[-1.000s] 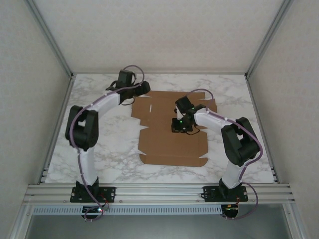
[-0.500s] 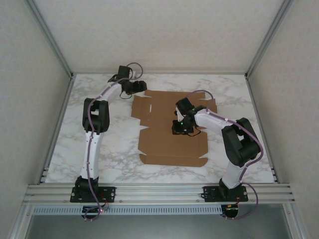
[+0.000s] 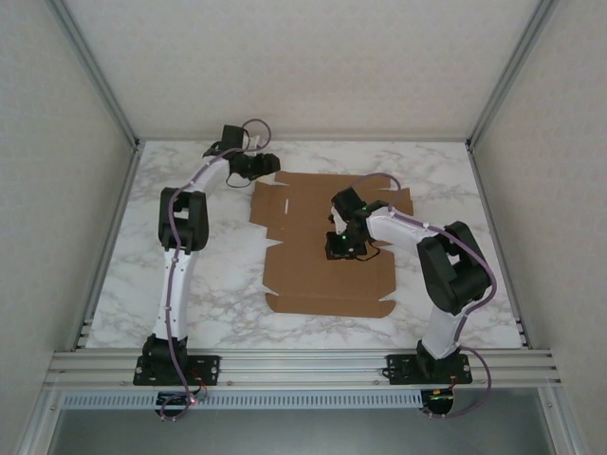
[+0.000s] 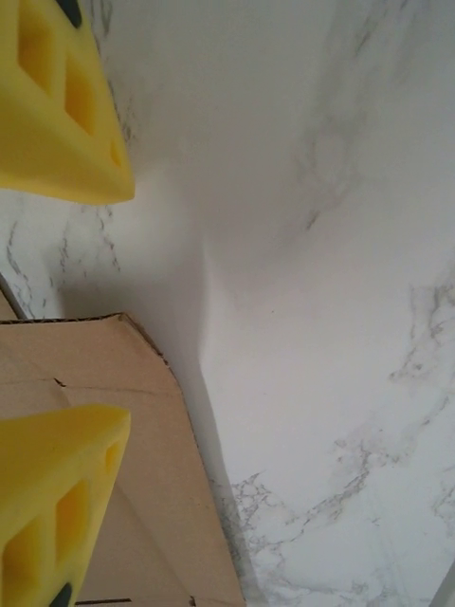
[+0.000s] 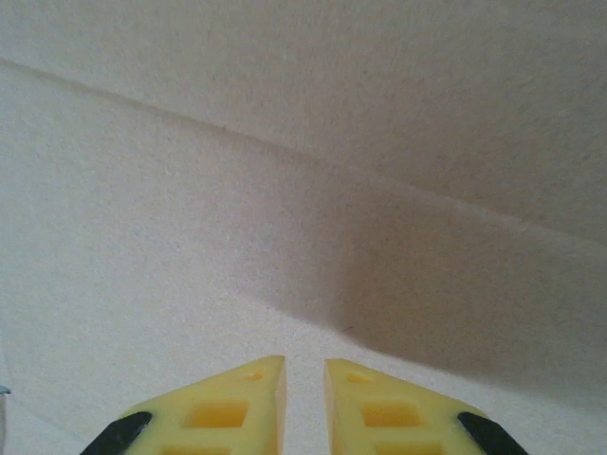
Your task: Fold the paper box
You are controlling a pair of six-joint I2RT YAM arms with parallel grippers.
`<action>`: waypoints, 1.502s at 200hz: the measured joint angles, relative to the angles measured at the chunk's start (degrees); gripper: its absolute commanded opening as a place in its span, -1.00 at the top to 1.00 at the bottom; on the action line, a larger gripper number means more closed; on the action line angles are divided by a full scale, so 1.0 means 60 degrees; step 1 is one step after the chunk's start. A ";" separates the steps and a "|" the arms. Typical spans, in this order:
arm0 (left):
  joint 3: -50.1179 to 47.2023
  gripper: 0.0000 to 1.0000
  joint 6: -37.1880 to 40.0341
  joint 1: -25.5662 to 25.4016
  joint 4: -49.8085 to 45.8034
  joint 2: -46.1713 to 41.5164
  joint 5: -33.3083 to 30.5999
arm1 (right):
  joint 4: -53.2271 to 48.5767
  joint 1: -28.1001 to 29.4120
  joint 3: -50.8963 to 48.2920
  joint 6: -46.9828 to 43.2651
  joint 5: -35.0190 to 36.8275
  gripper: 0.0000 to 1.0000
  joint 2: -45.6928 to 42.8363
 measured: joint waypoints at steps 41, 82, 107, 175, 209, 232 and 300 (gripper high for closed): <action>0.0120 0.25 0.0025 -0.0182 -0.0149 0.0062 0.0255 | -0.0117 0.0135 0.0011 -0.0138 0.0073 0.66 0.0208; 0.0142 0.36 0.0073 -0.0317 -0.0273 0.0102 0.0637 | -0.0153 0.0138 0.0029 -0.0178 0.0255 0.67 0.0215; 0.0142 0.52 0.0095 -0.0324 -0.0324 0.0113 0.0809 | -0.0164 0.0142 0.0029 -0.0208 0.0280 0.68 0.0240; -0.0936 1.00 0.0208 -0.0324 0.0685 -0.0357 0.0849 | -0.0444 0.0142 0.0113 -0.0175 0.0656 0.47 -0.0259; -0.3603 1.00 0.0109 -0.0324 0.2670 -0.1956 0.0412 | -0.0616 -0.0036 0.0980 0.0240 0.0787 -0.13 -0.1632; -0.5351 1.00 0.0098 -0.0324 0.4492 -0.3155 0.0237 | -0.0546 -0.0495 0.1763 0.0776 0.0769 -0.49 -0.2299; -0.8415 1.00 0.0634 -0.0375 0.8735 -0.5329 0.0127 | -0.1155 -0.1781 0.4809 0.4524 0.0237 -0.13 -0.0943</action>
